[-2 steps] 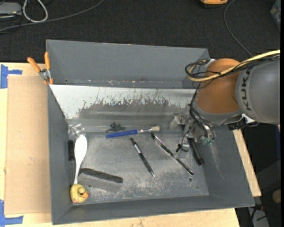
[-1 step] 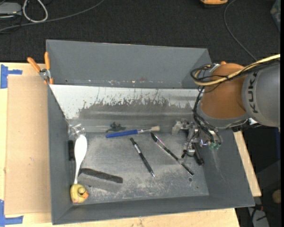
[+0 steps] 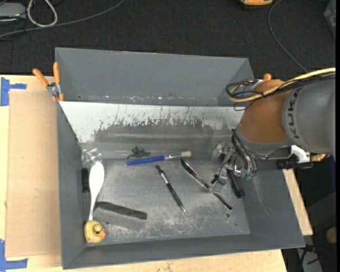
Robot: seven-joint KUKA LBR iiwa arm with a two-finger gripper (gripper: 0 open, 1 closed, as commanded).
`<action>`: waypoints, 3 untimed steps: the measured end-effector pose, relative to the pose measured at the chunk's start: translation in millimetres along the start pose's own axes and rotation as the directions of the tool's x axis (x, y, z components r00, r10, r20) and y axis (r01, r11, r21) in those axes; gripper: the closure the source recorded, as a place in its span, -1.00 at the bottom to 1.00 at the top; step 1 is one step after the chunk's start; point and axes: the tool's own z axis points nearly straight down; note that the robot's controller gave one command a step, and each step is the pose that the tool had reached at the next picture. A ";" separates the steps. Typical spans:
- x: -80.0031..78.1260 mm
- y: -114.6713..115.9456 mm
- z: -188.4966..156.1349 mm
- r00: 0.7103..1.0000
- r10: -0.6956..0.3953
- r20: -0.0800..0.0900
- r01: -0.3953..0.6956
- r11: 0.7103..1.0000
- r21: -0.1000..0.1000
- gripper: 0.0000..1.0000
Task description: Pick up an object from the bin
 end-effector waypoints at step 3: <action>29.3 2.6 -0.1 0.982 -0.187 -0.011 0.187 0.982 0.000 1.00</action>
Offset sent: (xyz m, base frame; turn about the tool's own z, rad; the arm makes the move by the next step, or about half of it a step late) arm 0.0000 0.0000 0.0000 0.0000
